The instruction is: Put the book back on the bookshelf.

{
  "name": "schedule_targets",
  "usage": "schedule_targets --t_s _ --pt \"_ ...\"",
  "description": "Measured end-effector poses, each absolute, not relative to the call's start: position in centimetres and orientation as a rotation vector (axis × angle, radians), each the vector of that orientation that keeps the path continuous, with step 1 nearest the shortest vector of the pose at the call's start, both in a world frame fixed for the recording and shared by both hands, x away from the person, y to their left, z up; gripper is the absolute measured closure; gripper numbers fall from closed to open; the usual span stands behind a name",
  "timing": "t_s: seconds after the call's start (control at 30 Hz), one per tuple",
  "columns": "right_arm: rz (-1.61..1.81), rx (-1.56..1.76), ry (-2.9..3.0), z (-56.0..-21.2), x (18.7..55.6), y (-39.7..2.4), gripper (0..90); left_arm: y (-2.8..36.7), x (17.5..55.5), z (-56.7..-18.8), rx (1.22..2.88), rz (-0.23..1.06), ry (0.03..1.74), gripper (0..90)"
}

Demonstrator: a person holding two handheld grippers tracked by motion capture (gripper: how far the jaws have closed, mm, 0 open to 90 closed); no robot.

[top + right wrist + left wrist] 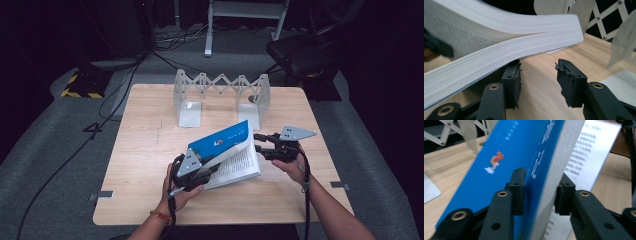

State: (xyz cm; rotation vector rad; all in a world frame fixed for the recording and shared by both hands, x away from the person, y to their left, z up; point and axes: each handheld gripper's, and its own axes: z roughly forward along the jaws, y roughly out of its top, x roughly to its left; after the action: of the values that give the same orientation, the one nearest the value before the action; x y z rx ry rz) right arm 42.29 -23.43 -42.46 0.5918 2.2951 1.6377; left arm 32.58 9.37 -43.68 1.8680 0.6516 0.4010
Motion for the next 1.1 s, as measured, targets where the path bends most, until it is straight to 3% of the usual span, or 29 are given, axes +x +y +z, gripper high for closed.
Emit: schedule_targets --t_s 0.23,0.6,0.7,0.73,0.83,1.1 --pt "1.672 0.525 2.277 -40.7 42.0 -21.8 54.5 10.6 31.6 -43.7 1.838 0.424 0.688 61.5" --pt "1.68 0.455 2.273 -38.9 41.8 -19.7 55.6 11.3 31.6 -44.2 1.909 0.464 0.661 46.8" --pt "1.68 0.446 2.278 -38.7 41.9 -19.4 55.6 11.6 31.7 -44.1 1.9 0.442 0.662 50.3" --pt "1.67 0.441 2.277 -38.6 41.9 -19.4 55.6 12.1 31.9 -44.0 1.881 0.419 0.662 57.4" --pt "1.658 0.443 2.276 -38.6 42.0 -19.5 55.7 12.4 32.4 -44.1 1.844 0.376 0.662 64.4" --pt "1.623 0.463 2.219 -38.7 41.8 -20.7 60.9 10.6 33.5 -44.0 1.847 0.33 0.584 64.1"
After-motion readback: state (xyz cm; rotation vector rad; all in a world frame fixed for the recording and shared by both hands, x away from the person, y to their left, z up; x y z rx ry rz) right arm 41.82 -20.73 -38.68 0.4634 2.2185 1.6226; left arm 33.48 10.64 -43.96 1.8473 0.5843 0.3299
